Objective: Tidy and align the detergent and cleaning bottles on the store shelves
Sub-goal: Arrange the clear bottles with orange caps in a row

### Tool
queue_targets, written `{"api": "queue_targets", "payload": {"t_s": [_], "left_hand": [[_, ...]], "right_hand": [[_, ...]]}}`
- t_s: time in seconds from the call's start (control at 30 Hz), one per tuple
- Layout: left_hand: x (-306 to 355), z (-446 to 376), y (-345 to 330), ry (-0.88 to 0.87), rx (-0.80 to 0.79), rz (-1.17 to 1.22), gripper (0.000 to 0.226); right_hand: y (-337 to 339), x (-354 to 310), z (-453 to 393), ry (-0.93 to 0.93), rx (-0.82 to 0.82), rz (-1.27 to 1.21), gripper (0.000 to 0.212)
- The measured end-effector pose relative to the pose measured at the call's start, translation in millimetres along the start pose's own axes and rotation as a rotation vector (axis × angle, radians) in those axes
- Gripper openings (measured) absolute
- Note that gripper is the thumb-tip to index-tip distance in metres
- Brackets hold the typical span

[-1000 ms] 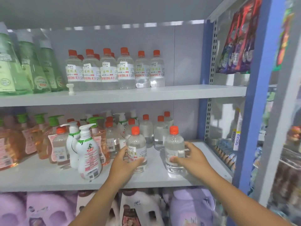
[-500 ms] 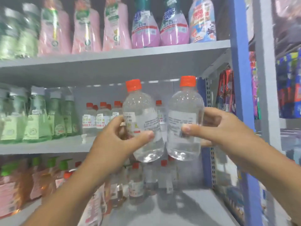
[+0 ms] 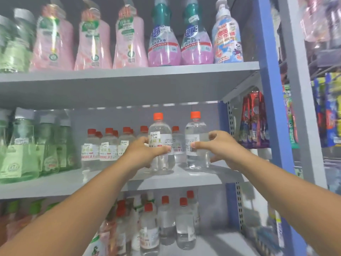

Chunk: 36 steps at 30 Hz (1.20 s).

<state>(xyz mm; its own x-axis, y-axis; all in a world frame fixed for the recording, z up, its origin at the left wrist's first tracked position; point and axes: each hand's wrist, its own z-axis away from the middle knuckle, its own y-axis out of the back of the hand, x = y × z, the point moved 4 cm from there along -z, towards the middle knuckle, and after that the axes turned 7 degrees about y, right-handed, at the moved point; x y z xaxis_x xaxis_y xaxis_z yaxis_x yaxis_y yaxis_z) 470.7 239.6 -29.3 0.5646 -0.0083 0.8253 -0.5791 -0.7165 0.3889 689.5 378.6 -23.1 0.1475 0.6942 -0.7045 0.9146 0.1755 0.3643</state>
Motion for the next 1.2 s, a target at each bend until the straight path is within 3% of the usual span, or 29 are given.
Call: {"api": "queue_targets", "payload": {"t_s": [0.1,0.17,0.3,0.4,0.57,0.63,0.73,0.8,0.93,1.07,1.2], "left_hand": [[-4.5,-16.7,-4.3,0.000,-0.044,-0.005,0.050],[-8.4,-26.4,-6.6,-0.002,-0.057,-0.021,0.042],[-21.7,-48.2,-10.6,0.025,-0.077,-0.049,0.038],[-25.9,-61.1,-10.5,0.041,-0.109,-0.061,0.040],[-23.8,-78.9,-18.6,0.006,-0.130,-0.215,0.036],[-22.6,-86.9,-22.6,-0.008,-0.091,-0.273,0.054],[-17.9,-99.8,-23.2,-0.040,0.010,-0.441,0.095],[-11.4,-108.6,-21.0,-0.094,0.067,-0.536,0.111],[6.4,-121.8,-13.6,-0.159,0.091,-0.550,0.105],[23.7,-137.6,-8.3,-0.112,0.007,-0.437,0.095],[34.2,-147.9,-5.4,-0.064,-0.121,-0.520,0.083]], "right_hand": [[-8.7,6.9,-12.2,-0.012,-0.022,-0.018,0.053],[-15.1,12.3,-19.6,-0.024,-0.040,-0.038,0.043],[-27.1,24.4,-32.3,-0.041,-0.052,-0.034,0.049],[-32.0,30.0,-42.3,-0.042,-0.106,-0.052,0.041],[-40.7,29.2,-57.9,-0.071,-0.240,0.015,0.060],[-43.7,27.0,-62.9,-0.059,-0.278,0.047,0.067],[-48.0,23.4,-74.4,-0.004,-0.350,0.180,0.065],[-51.1,18.9,-82.5,0.052,-0.389,0.313,0.058],[-59.2,18.5,-96.1,0.073,-0.431,0.429,0.043],[-72.5,26.0,-109.7,0.069,-0.427,0.441,0.031],[-84.4,36.2,-117.7,0.061,-0.392,0.403,0.044]]}}
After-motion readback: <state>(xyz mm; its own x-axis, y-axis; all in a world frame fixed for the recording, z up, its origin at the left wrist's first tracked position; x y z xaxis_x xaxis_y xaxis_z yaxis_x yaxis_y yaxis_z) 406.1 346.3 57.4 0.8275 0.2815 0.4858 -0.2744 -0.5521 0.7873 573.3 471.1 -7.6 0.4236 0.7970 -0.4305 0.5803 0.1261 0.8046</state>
